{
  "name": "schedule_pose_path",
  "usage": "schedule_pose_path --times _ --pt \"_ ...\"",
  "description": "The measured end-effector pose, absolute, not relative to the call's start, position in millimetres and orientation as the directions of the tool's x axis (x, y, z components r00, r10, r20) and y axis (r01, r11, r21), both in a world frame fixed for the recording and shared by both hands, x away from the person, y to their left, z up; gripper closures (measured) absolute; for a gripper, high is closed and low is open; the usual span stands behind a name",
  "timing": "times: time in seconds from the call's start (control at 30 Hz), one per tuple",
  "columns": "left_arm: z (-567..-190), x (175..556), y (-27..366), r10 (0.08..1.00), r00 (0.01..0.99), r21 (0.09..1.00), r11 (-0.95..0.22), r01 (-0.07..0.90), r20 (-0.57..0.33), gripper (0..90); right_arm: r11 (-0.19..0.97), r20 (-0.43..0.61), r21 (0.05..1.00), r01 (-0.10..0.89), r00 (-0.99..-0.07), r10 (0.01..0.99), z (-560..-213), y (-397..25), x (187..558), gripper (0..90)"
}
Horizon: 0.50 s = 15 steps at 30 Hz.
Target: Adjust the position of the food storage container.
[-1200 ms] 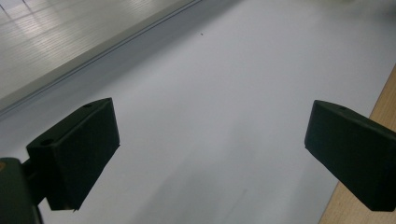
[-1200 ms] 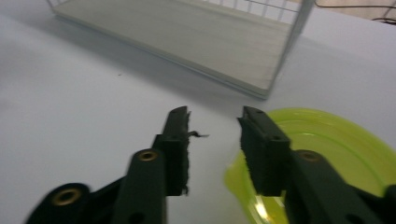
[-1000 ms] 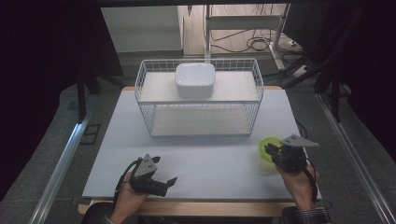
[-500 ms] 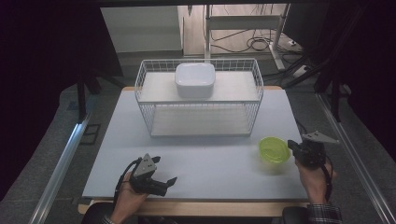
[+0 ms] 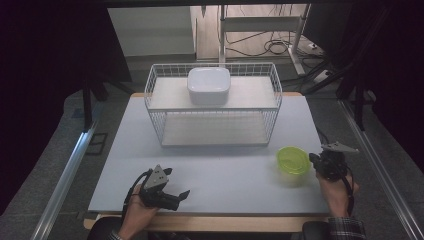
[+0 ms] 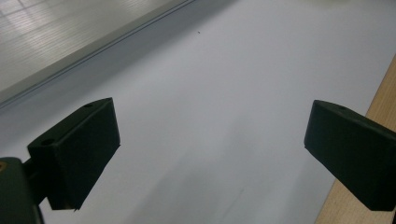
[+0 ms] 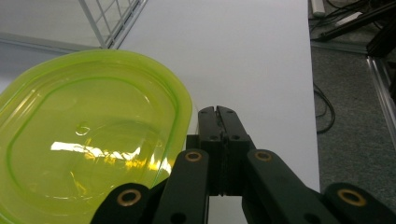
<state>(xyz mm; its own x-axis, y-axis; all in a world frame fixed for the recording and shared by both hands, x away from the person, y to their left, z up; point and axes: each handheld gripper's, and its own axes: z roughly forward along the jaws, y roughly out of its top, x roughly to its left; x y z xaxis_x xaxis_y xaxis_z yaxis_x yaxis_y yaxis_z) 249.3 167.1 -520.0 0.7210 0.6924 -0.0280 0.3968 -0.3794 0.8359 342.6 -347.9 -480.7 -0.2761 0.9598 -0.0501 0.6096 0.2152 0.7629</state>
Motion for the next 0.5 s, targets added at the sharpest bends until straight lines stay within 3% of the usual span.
schedule_pose_path --times 0.2,0.5 --pt "-520 250 167 0.692 0.722 0.834 -0.382 0.398 -0.028 3.2 0.206 -0.039 0.763 0.613 -0.275 0.961 -482 -341 342 89.5" --pt "-521 250 166 0.69 0.723 0.831 -0.387 0.4 -0.027 3.3 0.225 0.003 0.756 0.615 -0.346 0.938 -483 -308 339 89.4"
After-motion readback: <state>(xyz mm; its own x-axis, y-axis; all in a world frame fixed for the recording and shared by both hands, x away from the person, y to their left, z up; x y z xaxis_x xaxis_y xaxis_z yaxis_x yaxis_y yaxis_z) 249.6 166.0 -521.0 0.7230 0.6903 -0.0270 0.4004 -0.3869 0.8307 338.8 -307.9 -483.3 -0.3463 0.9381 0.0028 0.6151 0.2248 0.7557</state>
